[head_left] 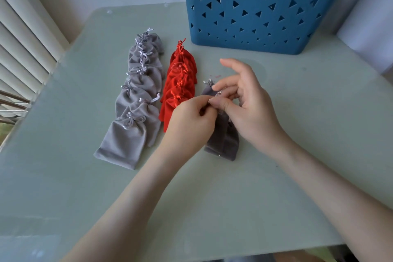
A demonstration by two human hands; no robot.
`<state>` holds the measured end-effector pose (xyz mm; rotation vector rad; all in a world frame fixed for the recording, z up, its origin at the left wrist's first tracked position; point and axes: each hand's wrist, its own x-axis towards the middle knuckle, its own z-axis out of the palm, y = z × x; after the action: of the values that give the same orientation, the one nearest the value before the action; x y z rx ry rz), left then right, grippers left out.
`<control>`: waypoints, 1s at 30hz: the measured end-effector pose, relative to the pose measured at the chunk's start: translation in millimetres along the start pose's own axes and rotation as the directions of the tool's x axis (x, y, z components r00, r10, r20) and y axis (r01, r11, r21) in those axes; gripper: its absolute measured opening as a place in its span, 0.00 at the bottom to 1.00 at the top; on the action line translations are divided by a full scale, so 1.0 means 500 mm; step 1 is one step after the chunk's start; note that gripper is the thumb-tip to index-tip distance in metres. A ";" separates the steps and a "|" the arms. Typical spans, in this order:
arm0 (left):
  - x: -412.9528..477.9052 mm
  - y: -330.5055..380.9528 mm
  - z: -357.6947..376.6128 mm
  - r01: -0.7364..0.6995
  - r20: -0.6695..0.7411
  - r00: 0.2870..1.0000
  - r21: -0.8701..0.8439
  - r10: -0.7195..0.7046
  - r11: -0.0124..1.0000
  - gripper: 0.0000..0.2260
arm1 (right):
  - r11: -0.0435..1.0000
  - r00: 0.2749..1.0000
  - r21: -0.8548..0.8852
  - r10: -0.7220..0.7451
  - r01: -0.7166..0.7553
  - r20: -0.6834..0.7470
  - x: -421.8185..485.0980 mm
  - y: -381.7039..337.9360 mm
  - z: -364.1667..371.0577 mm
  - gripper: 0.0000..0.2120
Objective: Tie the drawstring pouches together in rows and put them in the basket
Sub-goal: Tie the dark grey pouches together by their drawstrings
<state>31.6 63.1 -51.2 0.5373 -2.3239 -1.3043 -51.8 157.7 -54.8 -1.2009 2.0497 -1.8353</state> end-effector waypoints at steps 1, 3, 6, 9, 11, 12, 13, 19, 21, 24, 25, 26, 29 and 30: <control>0.002 -0.002 0.000 0.020 0.018 1.000 -0.028 -0.019 0.999 0.13 | 1.000 1.000 -0.011 0.006 -0.006 -0.001 0.001 0.001 -0.002 0.28; 0.004 -0.005 0.000 0.054 0.055 0.997 -0.096 -0.048 0.994 0.12 | 0.999 1.000 -0.039 0.010 -0.011 -0.005 0.002 0.004 -0.006 0.27; 0.004 -0.005 -0.003 0.080 0.106 0.993 -0.184 -0.062 0.980 0.09 | 0.998 1.000 -0.059 0.015 -0.016 -0.014 0.006 0.008 -0.013 0.27; 0.004 -0.009 -0.004 0.086 0.145 0.988 -0.224 -0.054 0.971 0.12 | 0.997 0.999 -0.058 0.046 -0.046 0.002 0.011 0.014 -0.017 0.27; 0.005 -0.010 -0.004 0.098 0.170 0.984 -0.267 -0.054 0.959 0.13 | 0.995 0.997 -0.057 0.080 -0.079 0.020 0.013 0.017 -0.019 0.25; 0.005 -0.010 -0.005 0.108 0.183 0.981 -0.288 -0.056 0.952 0.14 | 0.994 0.996 -0.063 0.088 -0.086 0.035 0.014 0.018 -0.020 0.23; 0.004 -0.010 -0.005 0.114 0.192 0.980 -0.301 -0.057 0.947 0.14 | 0.993 0.995 -0.079 0.086 -0.082 0.055 0.015 0.019 -0.022 0.20; 0.001 -0.006 -0.002 0.111 0.126 0.989 -0.246 -0.082 0.963 0.13 | 0.981 0.993 -0.190 0.053 -0.032 0.104 0.014 0.012 -0.027 0.07; 0.003 -0.007 -0.001 0.129 0.092 0.990 -0.238 -0.110 0.963 0.14 | 0.985 0.994 -0.167 0.053 -0.038 0.091 0.012 0.011 -0.024 0.05; 0.006 -0.013 -0.001 0.146 0.038 0.989 -0.232 -0.141 0.962 0.15 | 0.990 0.988 -0.073 0.124 -0.118 0.096 0.012 0.011 -0.025 0.08; 0.006 -0.015 -0.001 0.141 0.021 0.990 -0.214 -0.140 0.967 0.15 | 0.989 0.985 -0.056 0.139 -0.134 0.103 0.012 0.010 -0.026 0.09; 0.006 -0.014 -0.002 0.129 0.010 0.991 -0.186 -0.130 0.974 0.15 | 0.989 0.984 -0.057 0.143 -0.137 0.107 0.013 0.010 -0.027 0.10; 0.004 -0.012 0.000 0.101 -0.014 0.995 -0.126 -0.103 0.987 0.16 | 0.988 0.985 -0.070 0.141 -0.135 0.101 0.011 0.010 -0.026 0.10; 0.004 -0.011 -0.001 0.096 -0.026 0.995 -0.119 -0.100 0.988 0.16 | 0.989 0.986 -0.064 0.138 -0.133 0.094 0.011 0.010 -0.025 0.08</control>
<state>30.9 59.2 -55.4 0.6357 -2.2025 -1.4562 -64.7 163.5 -53.9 -1.1112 2.0876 -1.6347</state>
